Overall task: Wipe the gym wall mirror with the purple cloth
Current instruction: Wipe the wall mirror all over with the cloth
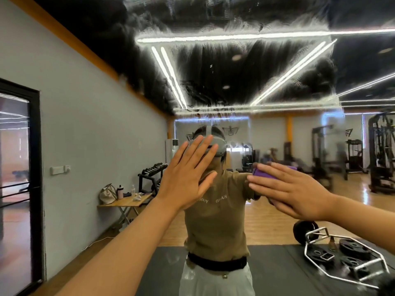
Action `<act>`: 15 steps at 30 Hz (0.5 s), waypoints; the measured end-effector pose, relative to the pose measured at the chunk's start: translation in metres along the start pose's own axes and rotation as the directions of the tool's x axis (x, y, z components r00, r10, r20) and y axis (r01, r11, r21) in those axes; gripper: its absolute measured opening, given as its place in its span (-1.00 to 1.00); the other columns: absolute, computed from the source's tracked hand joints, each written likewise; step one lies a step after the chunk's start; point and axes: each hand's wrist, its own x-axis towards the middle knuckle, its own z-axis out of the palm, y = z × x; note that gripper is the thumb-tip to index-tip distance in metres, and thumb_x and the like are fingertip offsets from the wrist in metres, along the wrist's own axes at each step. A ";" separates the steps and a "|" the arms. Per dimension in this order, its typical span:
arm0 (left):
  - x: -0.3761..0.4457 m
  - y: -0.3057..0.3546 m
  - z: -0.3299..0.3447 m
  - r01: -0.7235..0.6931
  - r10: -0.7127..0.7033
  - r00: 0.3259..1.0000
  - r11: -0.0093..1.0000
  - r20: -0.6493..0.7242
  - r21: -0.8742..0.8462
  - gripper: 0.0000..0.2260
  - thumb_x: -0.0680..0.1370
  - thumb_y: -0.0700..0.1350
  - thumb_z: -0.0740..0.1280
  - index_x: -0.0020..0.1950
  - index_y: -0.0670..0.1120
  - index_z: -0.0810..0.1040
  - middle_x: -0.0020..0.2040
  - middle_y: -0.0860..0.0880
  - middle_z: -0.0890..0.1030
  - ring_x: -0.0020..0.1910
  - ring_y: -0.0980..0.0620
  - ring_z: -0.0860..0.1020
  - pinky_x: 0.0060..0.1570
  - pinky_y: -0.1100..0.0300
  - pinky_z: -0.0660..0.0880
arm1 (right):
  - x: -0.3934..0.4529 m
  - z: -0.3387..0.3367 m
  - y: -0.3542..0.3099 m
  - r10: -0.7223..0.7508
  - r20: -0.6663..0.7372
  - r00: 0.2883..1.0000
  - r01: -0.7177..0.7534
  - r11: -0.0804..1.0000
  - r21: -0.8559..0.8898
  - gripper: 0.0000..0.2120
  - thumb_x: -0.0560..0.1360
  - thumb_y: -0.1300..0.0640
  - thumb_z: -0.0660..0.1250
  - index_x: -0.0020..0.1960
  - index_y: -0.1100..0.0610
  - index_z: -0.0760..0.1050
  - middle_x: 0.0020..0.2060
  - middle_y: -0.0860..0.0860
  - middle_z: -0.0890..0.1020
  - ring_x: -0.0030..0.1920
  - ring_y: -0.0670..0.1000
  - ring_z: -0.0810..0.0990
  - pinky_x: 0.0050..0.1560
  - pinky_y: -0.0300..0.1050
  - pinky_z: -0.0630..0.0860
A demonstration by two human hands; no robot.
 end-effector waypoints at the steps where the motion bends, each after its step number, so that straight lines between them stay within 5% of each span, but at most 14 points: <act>1: 0.000 0.000 0.000 -0.003 0.003 1.000 1.000 0.004 -0.001 -0.44 0.69 0.14 0.03 0.65 -0.06 0.09 0.66 -0.07 0.08 0.64 -0.03 0.01 0.59 -0.02 -0.03 | -0.002 0.000 0.000 -0.028 0.011 1.000 0.028 1.000 0.000 -0.52 0.70 0.02 0.05 0.60 0.05 0.21 0.59 -0.03 0.24 0.60 0.13 0.16 0.59 0.12 0.07; 7: 0.000 -0.004 0.000 -0.019 0.019 1.000 1.000 -0.002 -0.009 -0.44 0.69 0.16 0.02 0.65 -0.06 0.12 0.65 -0.07 0.10 0.63 -0.04 0.03 0.58 -0.02 0.00 | 0.028 -0.018 0.045 -0.159 0.054 0.986 0.159 0.987 0.015 -0.53 0.71 0.00 -0.01 0.59 0.05 0.20 0.59 0.00 0.23 0.61 0.08 0.14 0.61 0.05 0.01; 10: 0.000 -0.005 -0.001 -0.029 0.029 1.000 1.000 -0.009 -0.010 -0.43 0.69 0.15 0.04 0.65 -0.07 0.13 0.65 -0.08 0.11 0.63 -0.04 0.03 0.57 -0.03 0.02 | 0.068 -0.039 0.085 0.081 -0.058 0.995 -0.079 0.997 0.023 -0.51 0.70 -0.01 0.00 0.58 0.12 0.23 0.56 0.07 0.29 0.59 0.15 0.16 0.58 0.16 0.06; 15: -0.002 -0.008 -0.003 -0.033 0.033 0.999 0.999 -0.022 -0.006 -0.43 0.69 0.14 0.06 0.64 -0.10 0.15 0.64 -0.08 0.13 0.63 -0.04 0.06 0.57 -0.05 0.07 | 0.112 -0.050 0.101 0.420 -0.277 0.864 -0.420 0.905 0.063 -0.48 0.66 0.05 0.04 0.60 0.15 0.20 0.57 0.10 0.26 0.60 0.21 0.10 0.60 0.13 -0.01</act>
